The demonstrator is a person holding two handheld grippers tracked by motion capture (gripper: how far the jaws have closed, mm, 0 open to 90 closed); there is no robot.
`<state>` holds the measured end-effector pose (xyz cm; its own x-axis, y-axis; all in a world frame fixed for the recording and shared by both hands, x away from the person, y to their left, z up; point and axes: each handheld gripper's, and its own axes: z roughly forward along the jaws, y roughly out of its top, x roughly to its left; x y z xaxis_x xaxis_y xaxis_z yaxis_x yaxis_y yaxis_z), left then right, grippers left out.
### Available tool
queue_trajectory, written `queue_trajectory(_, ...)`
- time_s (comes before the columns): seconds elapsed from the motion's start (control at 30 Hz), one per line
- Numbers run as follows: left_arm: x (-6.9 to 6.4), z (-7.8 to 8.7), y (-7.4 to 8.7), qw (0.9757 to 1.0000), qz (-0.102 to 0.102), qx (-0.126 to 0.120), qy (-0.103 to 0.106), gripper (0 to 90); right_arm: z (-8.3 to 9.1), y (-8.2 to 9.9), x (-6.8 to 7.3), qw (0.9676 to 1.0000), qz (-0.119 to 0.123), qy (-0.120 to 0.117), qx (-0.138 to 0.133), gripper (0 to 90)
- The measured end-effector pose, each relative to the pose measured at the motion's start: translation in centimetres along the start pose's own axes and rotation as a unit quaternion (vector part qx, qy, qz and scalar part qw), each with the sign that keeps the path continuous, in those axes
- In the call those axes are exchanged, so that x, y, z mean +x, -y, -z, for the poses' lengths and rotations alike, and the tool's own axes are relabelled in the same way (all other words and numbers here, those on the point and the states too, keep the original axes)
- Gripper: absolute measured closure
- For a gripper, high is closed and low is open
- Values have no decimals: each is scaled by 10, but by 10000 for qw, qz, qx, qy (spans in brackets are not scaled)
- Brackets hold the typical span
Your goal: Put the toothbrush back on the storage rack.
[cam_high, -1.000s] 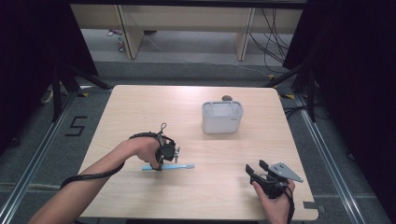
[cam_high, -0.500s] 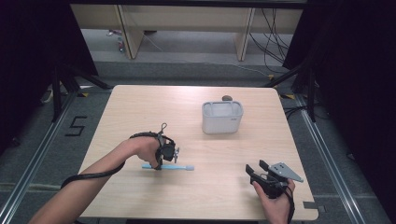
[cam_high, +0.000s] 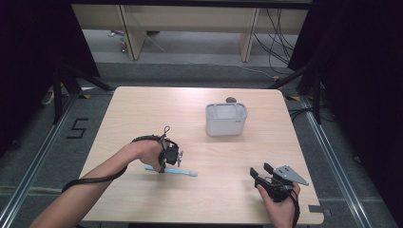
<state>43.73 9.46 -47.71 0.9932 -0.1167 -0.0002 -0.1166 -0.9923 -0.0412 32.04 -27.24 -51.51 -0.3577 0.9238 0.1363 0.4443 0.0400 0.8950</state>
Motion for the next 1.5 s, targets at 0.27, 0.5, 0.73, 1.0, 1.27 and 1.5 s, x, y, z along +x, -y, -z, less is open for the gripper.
queue_trajectory(0.27,-2,7,-1,9999,-42,-129,-93,784,0,0,1,10000,-16,-23,16,389)
queue_trajectory(0.5,-3,12,0,9996,-33,-253,-131,784,1,0,2,9999,-94,-40,51,391)
queue_trajectory(0.73,-4,14,1,9994,-54,-319,-160,785,0,0,0,10000,34,-50,19,390)
queue_trajectory(1.0,-5,15,2,9993,-25,-356,-149,786,1,0,3,9998,-175,-49,64,390)
queue_trajectory(1.27,-6,20,2,9988,-22,-465,-181,786,2,0,3,9998,-106,34,164,391)
queue_trajectory(1.5,-9,28,3,9966,28,-775,-285,786,-2,0,0,9998,-5,-188,4,400)
